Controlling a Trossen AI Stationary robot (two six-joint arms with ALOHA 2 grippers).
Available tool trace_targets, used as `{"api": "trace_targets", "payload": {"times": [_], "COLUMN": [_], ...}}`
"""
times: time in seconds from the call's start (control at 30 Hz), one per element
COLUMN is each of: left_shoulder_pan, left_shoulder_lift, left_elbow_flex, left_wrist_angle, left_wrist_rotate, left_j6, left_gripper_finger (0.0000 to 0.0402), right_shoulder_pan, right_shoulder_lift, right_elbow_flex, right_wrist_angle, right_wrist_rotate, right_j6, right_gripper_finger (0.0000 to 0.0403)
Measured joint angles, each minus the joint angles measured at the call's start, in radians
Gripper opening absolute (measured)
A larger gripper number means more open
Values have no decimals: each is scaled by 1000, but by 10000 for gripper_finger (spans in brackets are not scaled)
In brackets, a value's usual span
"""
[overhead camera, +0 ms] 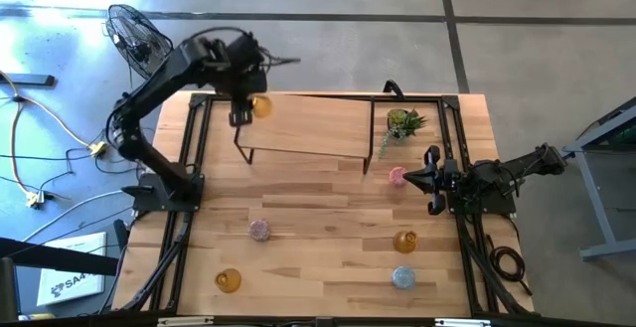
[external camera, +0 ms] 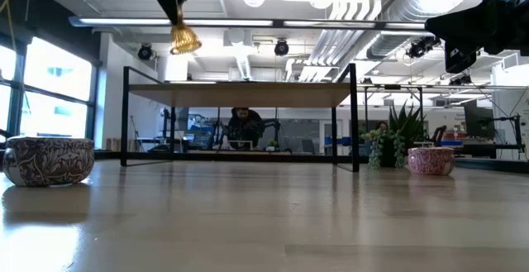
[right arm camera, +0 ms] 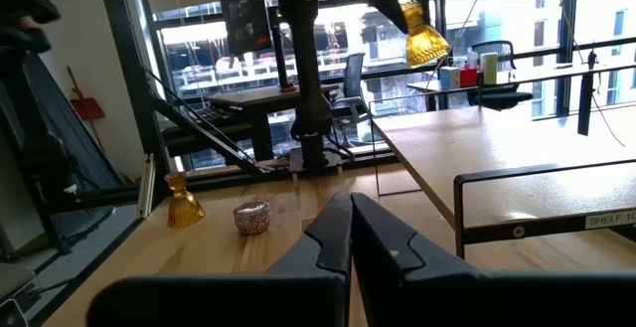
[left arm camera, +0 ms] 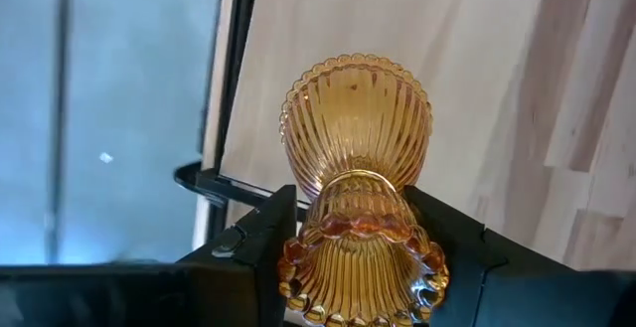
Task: Pick & Place candle stick holders
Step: Put the top left yellow glass candle holder on the shelf
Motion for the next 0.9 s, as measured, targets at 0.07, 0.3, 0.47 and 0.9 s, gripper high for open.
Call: {"api": "trace_targets", "payload": {"times": [0.07,0.3,0.47,0.9], "left_shoulder_pan": [52,128,144,175], "left_shoulder_lift": [29,161,233,261], "left_elbow_flex": [0,0,0,0], "left_wrist_angle": [5,36,32,25], "left_wrist_rotate": [26,86,89,100], "left_j6": [23,66,83,2], "left_gripper_finger": [157,157,157,166], "right_shoulder_pan": [0,0,0,0], "right_shoulder_lift": [0,0,0,0], "right_elbow_flex": [0,0,0,0], "right_wrist_angle": [0,0,0,0], "right_wrist_rotate": [0,0,0,0], "right_j6": [0,0,0,0], "right_gripper_finger": [2,3,1,7]}}
